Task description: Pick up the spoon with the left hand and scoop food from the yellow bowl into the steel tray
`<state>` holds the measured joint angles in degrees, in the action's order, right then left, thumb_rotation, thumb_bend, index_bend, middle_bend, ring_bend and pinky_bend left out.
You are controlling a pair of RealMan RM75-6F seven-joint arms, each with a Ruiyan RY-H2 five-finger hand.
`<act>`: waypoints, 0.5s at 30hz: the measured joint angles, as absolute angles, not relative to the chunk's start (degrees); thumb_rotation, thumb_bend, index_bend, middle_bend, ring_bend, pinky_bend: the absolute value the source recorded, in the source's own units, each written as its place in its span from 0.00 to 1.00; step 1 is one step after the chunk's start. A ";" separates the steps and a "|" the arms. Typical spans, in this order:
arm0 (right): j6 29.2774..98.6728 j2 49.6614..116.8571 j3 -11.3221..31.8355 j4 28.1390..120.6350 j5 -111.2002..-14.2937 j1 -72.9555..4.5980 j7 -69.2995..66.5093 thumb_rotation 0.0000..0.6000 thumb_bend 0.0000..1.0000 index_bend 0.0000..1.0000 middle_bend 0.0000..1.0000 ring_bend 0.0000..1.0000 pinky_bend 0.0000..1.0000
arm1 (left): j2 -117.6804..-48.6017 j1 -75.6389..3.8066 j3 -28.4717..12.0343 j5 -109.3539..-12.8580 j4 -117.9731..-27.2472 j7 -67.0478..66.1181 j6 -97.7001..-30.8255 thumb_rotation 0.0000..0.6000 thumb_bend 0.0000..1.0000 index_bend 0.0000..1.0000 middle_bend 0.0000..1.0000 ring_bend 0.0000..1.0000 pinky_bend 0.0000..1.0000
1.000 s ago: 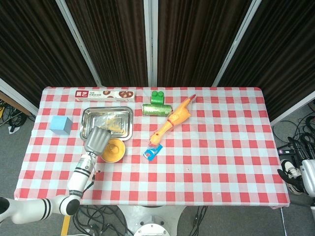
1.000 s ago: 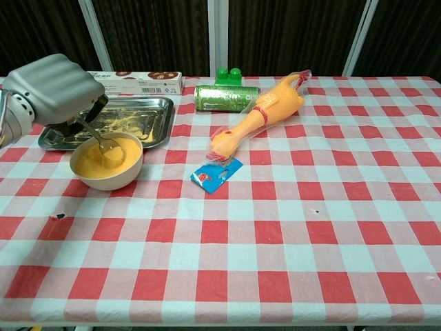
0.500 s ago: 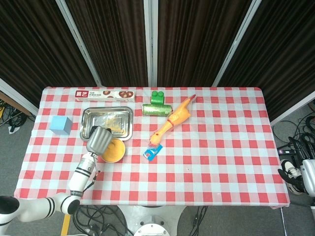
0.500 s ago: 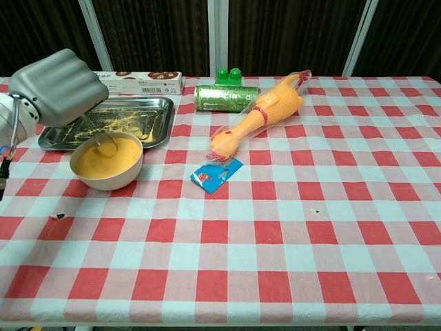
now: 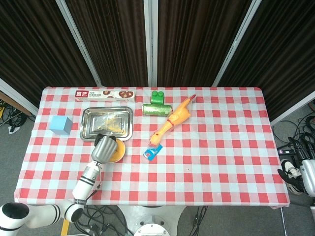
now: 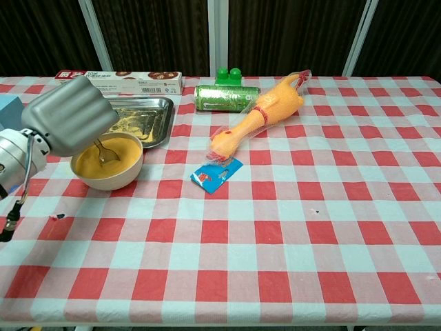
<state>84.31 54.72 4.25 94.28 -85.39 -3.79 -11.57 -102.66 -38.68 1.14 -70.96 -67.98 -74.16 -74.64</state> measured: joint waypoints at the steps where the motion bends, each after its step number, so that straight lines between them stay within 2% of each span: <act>1: 84.33 54.73 4.25 94.29 -85.39 -3.77 -11.58 1.00 0.16 0.00 0.12 0.00 0.04 | -102.51 -38.61 0.96 -70.82 -68.38 -73.48 -74.31 1.00 0.42 0.73 0.96 0.94 0.96; 15: 84.82 54.70 4.21 94.62 -85.63 -3.49 -11.33 1.00 0.16 0.00 0.12 0.00 0.04 | -93.08 -37.83 -5.84 -62.85 -80.73 -58.12 -66.34 1.00 0.42 0.73 0.96 0.93 0.96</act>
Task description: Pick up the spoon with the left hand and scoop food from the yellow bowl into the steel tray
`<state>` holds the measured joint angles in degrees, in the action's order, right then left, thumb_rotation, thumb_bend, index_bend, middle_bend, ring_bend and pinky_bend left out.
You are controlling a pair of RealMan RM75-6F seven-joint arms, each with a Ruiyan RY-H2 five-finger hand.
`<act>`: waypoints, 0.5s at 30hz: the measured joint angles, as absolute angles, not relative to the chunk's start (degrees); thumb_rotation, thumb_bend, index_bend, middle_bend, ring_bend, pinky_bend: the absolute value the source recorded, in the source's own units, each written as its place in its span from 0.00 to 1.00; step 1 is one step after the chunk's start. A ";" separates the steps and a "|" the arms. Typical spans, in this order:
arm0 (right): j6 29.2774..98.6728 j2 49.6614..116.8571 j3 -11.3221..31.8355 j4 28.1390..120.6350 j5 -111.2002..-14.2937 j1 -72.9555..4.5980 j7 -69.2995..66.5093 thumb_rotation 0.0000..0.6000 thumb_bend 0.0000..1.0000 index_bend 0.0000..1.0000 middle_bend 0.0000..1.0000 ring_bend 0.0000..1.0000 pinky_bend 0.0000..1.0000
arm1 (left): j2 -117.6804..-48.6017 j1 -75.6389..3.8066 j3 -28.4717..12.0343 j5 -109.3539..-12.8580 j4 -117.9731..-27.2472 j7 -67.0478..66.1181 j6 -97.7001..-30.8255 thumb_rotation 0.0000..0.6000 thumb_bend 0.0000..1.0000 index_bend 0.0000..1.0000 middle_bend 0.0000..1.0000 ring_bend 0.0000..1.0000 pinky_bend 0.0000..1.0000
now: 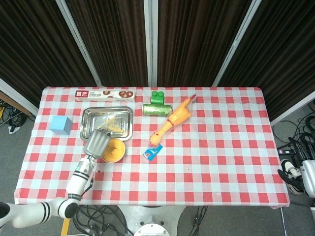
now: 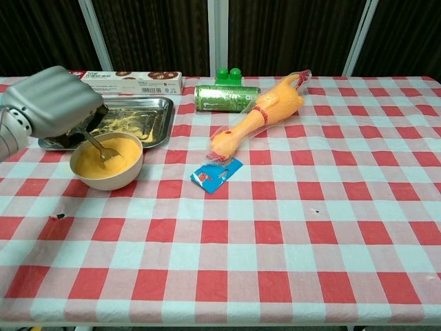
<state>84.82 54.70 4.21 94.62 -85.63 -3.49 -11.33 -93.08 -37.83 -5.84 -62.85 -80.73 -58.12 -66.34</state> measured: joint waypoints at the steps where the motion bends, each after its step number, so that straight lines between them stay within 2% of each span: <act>1: 84.85 54.68 4.20 94.67 -85.67 -3.48 -11.31 1.00 0.16 0.00 0.12 0.00 0.04 | -92.40 -37.85 -6.34 -62.07 -81.42 -57.50 -65.89 1.00 0.42 0.73 0.96 0.93 0.96; 8: 84.92 54.73 4.13 94.80 -85.71 -3.37 -11.12 1.00 0.16 0.00 0.12 0.00 0.04 | -87.67 -38.71 -8.76 -57.90 -85.43 -54.24 -62.68 1.00 0.42 0.73 0.96 0.93 0.96; 15: 84.86 54.70 4.15 94.73 -85.76 -3.42 -11.17 1.00 0.16 0.00 0.12 0.00 0.04 | -87.03 -39.72 -7.77 -57.21 -86.25 -55.90 -62.71 1.00 0.42 0.73 0.96 0.94 0.96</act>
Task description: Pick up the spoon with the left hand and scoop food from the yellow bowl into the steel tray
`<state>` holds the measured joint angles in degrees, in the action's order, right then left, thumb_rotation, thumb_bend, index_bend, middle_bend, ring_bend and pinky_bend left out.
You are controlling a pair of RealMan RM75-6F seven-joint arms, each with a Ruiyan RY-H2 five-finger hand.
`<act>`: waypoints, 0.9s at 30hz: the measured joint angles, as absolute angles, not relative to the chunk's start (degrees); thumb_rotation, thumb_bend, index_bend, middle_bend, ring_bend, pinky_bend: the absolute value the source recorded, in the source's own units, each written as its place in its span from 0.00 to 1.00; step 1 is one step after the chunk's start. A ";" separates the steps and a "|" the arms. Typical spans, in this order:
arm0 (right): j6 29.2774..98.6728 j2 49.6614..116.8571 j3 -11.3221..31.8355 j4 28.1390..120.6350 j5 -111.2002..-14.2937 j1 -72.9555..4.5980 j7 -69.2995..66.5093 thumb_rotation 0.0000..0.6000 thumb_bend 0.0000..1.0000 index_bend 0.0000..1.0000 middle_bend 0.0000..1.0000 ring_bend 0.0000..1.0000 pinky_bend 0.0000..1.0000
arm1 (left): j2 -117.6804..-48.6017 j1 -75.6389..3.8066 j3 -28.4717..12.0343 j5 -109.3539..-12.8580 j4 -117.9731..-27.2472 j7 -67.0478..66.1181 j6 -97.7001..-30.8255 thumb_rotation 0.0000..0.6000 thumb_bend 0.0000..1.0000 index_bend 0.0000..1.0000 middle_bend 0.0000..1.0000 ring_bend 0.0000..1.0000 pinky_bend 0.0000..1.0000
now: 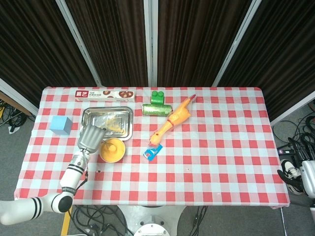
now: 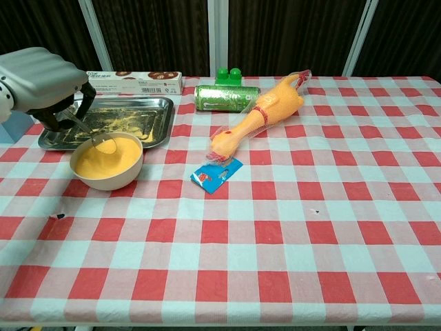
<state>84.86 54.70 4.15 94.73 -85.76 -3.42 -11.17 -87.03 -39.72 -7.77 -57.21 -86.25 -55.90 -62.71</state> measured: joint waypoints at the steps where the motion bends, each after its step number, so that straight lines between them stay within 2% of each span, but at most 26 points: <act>1: 84.84 54.69 4.14 94.71 -85.73 -3.40 -11.20 1.00 0.16 0.00 0.12 0.00 0.04 | -87.26 -39.76 -7.43 -57.62 -85.98 -56.69 -63.24 1.00 0.42 0.74 0.96 0.94 0.96; 9: 84.96 54.69 4.10 94.54 -85.62 -3.22 -11.42 1.00 0.16 0.00 0.12 0.00 0.04 | -92.47 -39.69 -1.98 -67.26 -79.40 -69.85 -72.37 1.00 0.43 0.73 0.96 0.94 0.96; 15: 85.01 54.64 4.13 94.57 -85.65 -3.19 -11.36 1.00 0.16 0.00 0.12 0.00 0.04 | -95.34 -39.24 1.43 -73.94 -76.03 -77.43 -76.61 1.00 0.43 0.73 0.96 0.95 0.96; 27: 84.48 54.48 4.21 94.68 -85.32 -3.36 -11.31 1.00 0.16 0.00 0.12 0.00 0.04 | -97.73 -38.46 1.67 -75.15 -75.33 -86.60 -75.75 1.00 0.43 0.74 0.97 0.95 0.97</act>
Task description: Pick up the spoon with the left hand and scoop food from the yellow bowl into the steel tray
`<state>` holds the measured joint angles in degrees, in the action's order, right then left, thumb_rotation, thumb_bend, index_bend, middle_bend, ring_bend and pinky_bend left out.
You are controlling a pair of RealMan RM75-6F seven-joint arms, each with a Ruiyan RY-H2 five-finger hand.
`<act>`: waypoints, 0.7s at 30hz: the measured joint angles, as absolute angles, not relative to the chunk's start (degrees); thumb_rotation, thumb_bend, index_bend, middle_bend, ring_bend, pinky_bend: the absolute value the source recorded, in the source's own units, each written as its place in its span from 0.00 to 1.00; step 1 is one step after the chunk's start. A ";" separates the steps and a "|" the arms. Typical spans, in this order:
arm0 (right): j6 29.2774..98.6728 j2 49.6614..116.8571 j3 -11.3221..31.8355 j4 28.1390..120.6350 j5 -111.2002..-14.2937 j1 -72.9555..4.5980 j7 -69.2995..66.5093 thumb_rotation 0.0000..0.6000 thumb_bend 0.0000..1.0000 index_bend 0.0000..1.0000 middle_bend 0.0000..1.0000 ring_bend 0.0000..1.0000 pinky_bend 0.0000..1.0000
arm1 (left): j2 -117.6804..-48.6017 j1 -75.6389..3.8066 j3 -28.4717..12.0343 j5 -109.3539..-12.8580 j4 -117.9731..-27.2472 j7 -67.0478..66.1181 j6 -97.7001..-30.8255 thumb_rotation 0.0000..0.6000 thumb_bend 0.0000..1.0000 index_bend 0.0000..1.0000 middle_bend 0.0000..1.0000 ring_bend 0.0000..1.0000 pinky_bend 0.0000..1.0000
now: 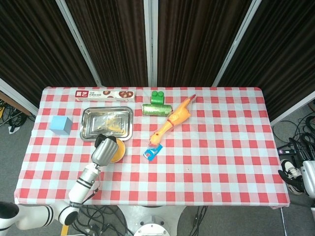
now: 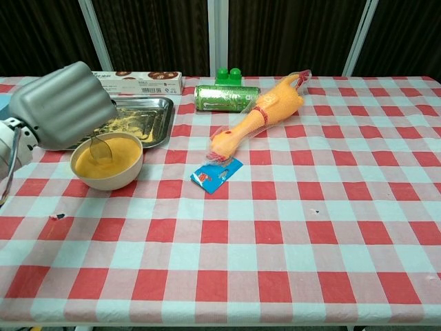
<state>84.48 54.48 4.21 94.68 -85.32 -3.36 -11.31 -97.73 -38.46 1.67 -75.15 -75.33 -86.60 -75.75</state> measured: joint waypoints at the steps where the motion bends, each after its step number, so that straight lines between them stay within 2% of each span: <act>1: 84.49 54.48 4.22 94.68 -85.33 -3.37 -11.33 1.00 0.15 0.00 0.12 0.00 0.04 | -97.99 -38.45 1.52 -74.96 -74.84 -86.81 -75.44 1.00 0.43 0.74 0.97 0.95 0.97; 8: 84.53 54.29 4.29 94.49 -85.17 -3.30 -11.68 1.00 0.16 0.00 0.13 0.00 0.04 | -98.85 -38.13 -0.84 -73.14 -72.34 -87.65 -74.79 1.00 0.44 0.74 0.97 0.96 0.98; 16: 84.98 54.25 4.25 94.75 -85.82 -3.25 -11.62 1.00 0.16 0.00 0.13 0.00 0.04 | -95.27 -37.87 -3.37 -73.86 -78.57 -87.30 -77.57 1.00 0.44 0.74 0.97 0.97 0.98; 21: 85.18 54.12 4.17 94.89 -86.00 -3.15 -11.56 1.00 0.16 0.00 0.13 0.00 0.04 | -94.39 -38.19 -3.57 -74.48 -80.21 -87.67 -76.84 1.00 0.44 0.74 0.97 0.97 0.98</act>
<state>85.18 54.12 4.17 94.89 -86.00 -3.15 -11.56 -94.39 -38.19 -3.57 -74.48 -80.21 -87.67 -76.84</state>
